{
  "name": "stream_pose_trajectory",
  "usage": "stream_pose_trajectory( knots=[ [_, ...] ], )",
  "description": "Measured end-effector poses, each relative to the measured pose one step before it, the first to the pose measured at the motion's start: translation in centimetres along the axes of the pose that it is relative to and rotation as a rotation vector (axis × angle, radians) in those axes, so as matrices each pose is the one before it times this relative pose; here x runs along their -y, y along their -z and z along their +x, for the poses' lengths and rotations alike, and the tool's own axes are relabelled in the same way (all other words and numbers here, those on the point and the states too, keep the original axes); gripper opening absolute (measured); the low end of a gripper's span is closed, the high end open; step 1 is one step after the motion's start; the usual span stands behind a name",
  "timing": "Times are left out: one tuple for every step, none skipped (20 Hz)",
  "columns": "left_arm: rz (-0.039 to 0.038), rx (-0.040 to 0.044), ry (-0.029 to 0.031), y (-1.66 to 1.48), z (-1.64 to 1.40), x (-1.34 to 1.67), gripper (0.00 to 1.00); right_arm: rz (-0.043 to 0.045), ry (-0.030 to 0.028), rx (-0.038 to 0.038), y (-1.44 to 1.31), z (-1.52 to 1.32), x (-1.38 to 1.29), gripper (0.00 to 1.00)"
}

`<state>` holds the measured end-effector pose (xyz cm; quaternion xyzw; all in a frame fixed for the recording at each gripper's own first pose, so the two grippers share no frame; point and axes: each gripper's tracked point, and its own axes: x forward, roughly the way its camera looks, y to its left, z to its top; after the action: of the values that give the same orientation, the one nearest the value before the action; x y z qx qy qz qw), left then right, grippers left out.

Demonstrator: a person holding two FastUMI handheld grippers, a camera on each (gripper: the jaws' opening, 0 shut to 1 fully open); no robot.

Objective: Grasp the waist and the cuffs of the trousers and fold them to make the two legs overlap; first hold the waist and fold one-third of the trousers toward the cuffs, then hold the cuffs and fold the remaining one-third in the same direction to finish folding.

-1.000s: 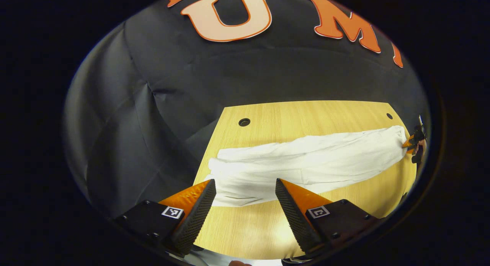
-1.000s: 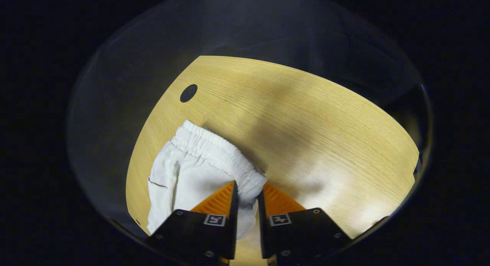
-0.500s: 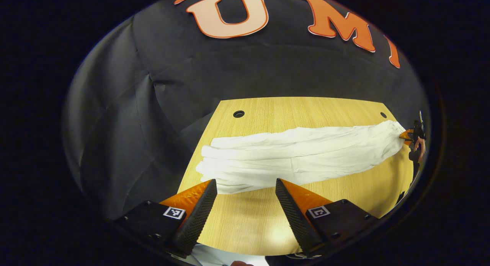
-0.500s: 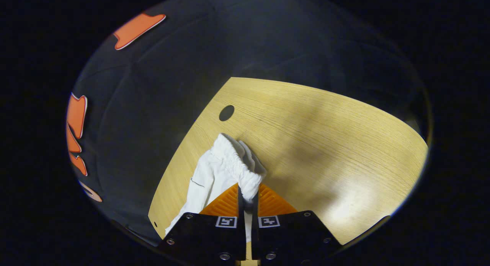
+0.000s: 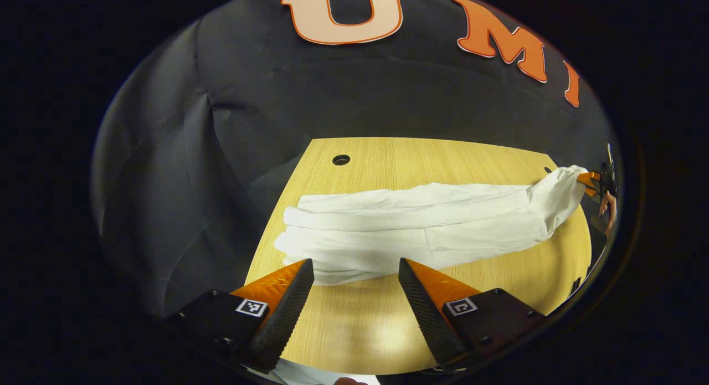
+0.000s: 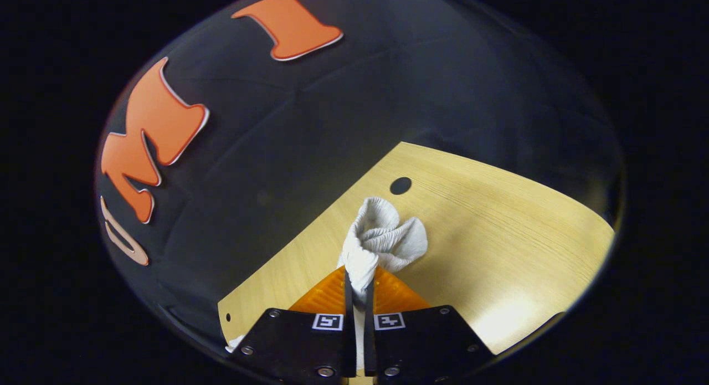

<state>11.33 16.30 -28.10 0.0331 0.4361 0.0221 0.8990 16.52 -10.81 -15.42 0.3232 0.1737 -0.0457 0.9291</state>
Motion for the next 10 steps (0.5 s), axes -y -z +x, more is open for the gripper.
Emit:
stream_pose_trajectory(
  knots=[
    [-0.0019, 0.00115, 0.00698, 0.351, 0.068, -0.134, 1.0, -0.01182, -0.01599, 0.00569, 0.328, -0.241, -0.842, 0.06],
    [-0.00478, -0.00181, 0.00878, 0.129, 0.075, 0.059, 1.0, -0.00947, -0.01405, 0.00763, 0.053, -0.363, -0.607, 0.06],
    [-0.00416, -0.00367, 0.00804, 0.158, 0.057, -0.008, 1.0, -0.00931, -0.01437, 0.00312, -0.019, -0.338, -0.342, 0.06],
    [-0.00677, -0.00296, 0.00729, 0.174, 0.12, -0.154, 1.0, -0.01027, -0.01441, 0.00394, -0.032, -0.986, -0.426, 0.06],
    [-0.00412, -0.00425, 0.00813, 0.194, 0.02, -0.086, 1.0, -0.00989, -0.01361, 0.00379, 0.178, -0.868, -0.393, 0.06],
    [-0.00384, -0.00089, 0.00462, 0.258, 0.074, -0.056, 1.0, -0.01205, -0.01486, -0.00213, 0.421, -1.037, -0.26, 0.06],
    [-0.00227, -0.00277, 0.00528, 0.126, 0.067, -0.009, 1.0, -0.01113, -0.01657, 0.00379, 0.019, -0.914, -0.197, 0.06],
    [-0.00472, -0.00056, 0.00278, -0.088, -0.065, 0.028, 1.0, -0.01596, -0.01813, -0.00765, 0.452, -0.263, -0.439, 0.06],
    [-0.00556, -0.00266, 0.0042, -0.08, 0.035, 0.038, 1.0, -0.0164, -0.00988, -0.00152, 0.508, -0.615, -0.626, 0.06],
    [-0.00725, -0.00136, 0.00252, 0.016, -0.03, -0.101, 1.0, -0.02, -0.01589, -0.00662, 0.632, -0.206, -1.051, 0.06]
  ],
)
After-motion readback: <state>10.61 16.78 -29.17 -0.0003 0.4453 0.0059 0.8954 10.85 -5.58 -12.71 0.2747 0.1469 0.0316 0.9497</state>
